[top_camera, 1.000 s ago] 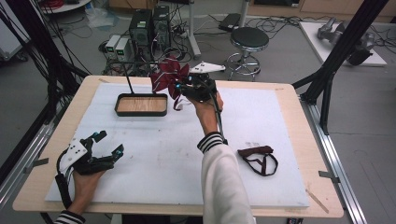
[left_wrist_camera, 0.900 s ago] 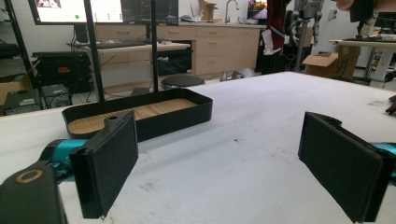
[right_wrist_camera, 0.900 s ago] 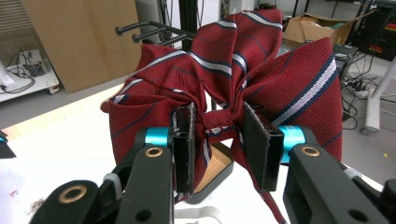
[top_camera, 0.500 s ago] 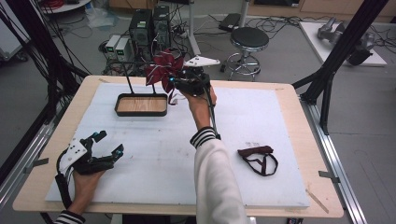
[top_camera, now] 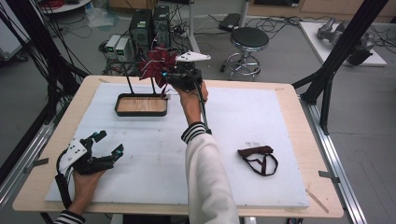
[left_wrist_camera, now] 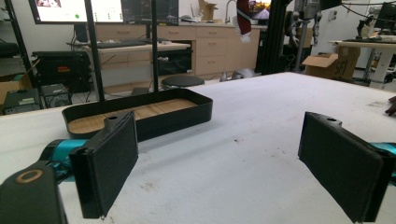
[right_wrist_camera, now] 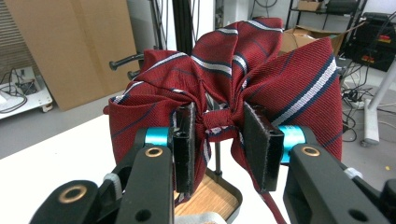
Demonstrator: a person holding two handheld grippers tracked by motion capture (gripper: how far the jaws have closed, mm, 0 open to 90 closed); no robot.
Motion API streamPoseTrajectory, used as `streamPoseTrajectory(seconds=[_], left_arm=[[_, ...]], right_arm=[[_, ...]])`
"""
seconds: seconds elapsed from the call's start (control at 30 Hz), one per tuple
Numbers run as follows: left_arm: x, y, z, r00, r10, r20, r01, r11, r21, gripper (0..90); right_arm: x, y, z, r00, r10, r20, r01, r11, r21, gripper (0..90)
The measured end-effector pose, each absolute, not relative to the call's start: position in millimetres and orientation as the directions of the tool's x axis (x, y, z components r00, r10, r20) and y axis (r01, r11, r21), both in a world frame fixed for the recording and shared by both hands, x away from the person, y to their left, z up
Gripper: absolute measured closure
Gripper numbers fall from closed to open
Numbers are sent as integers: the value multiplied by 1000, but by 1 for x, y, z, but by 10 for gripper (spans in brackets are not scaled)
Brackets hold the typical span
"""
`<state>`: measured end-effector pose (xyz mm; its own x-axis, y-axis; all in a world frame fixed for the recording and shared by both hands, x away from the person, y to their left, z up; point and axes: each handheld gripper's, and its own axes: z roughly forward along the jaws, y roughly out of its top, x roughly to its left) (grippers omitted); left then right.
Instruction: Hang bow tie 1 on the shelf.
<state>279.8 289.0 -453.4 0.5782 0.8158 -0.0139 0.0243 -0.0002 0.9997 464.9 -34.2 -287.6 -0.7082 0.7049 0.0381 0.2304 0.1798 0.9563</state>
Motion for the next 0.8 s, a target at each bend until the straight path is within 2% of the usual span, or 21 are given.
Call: streamPoseTrajectory(seconds=[0.8], left_arm=[[280, 289, -454, 578, 815, -31, 29, 18, 999, 125]], right_arm=[[483, -6, -289, -677, 734, 44, 229, 154, 961, 664]])
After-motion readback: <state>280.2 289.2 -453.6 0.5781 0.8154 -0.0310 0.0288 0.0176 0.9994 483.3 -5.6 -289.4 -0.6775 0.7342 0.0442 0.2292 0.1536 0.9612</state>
